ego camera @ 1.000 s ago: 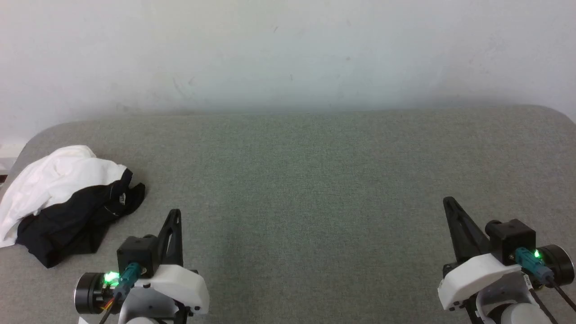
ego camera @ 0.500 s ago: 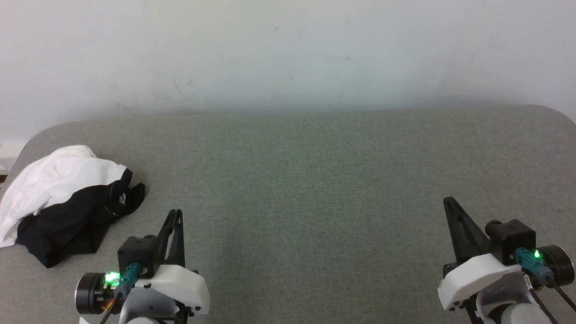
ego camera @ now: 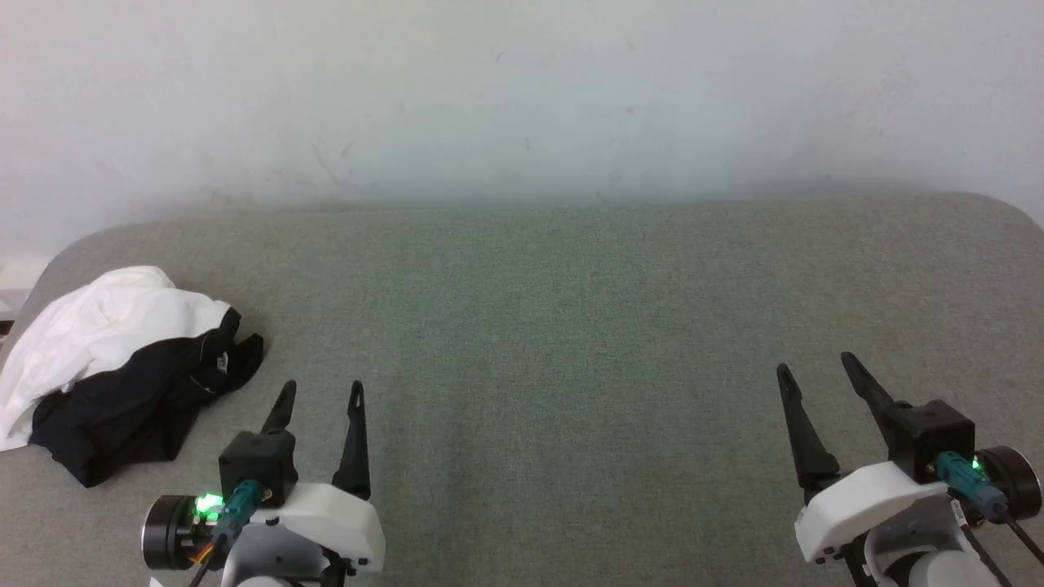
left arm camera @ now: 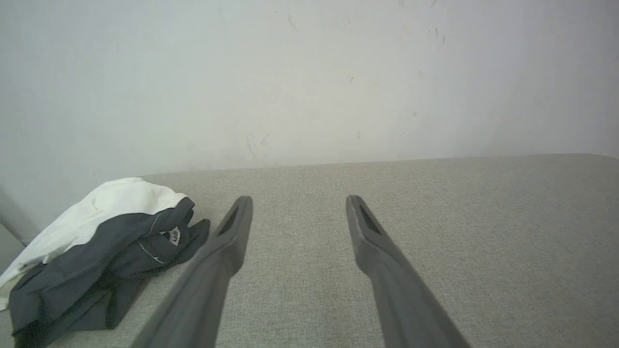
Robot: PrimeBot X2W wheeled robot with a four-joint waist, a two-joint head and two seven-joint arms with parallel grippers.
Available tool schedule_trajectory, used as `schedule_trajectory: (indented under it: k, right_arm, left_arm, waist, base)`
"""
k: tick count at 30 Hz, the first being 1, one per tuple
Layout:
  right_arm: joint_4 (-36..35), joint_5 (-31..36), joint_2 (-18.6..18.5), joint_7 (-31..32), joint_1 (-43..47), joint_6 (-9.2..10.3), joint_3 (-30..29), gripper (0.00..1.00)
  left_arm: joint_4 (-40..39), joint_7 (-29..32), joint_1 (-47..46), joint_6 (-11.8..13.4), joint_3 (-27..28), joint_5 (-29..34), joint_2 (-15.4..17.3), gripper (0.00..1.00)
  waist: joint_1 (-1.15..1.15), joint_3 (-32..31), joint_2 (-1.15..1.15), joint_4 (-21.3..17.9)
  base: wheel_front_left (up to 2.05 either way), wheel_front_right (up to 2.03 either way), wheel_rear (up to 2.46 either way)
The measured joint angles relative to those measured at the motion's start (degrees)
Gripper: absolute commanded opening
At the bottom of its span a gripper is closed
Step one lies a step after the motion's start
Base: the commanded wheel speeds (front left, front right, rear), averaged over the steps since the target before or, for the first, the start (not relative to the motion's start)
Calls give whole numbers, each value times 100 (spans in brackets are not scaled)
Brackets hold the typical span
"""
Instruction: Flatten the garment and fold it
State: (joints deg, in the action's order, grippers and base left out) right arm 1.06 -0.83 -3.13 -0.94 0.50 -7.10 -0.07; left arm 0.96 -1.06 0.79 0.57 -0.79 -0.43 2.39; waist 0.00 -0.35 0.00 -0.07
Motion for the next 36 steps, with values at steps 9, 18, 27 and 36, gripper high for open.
schedule_trajectory:
  k: [9,18,27,36]
  right_arm:
    - [33,-127,1,-119,0,0,14,100]
    - [66,-142,1,-221,0,0,93,100]
    - [134,-234,2,-331,0,0,147,100]
    - [172,-277,2,-442,-1,0,205,100]
  left_arm:
    - [41,-104,1,8,-49,-24,1,100]
    - [49,-192,3,59,-88,-52,7,100]
    - [49,-256,41,118,-125,-112,40,100]
    - [49,-355,53,174,-167,-160,80,100]
  waist:
    - [0,-7,0,55]
    - [0,0,0,239]
    - [0,4,0,506]
    - [0,-12,0,792]
  base:
    - [0,0,0]
    - [0,0,0]
    - [0,0,0]
    - [0,0,0]
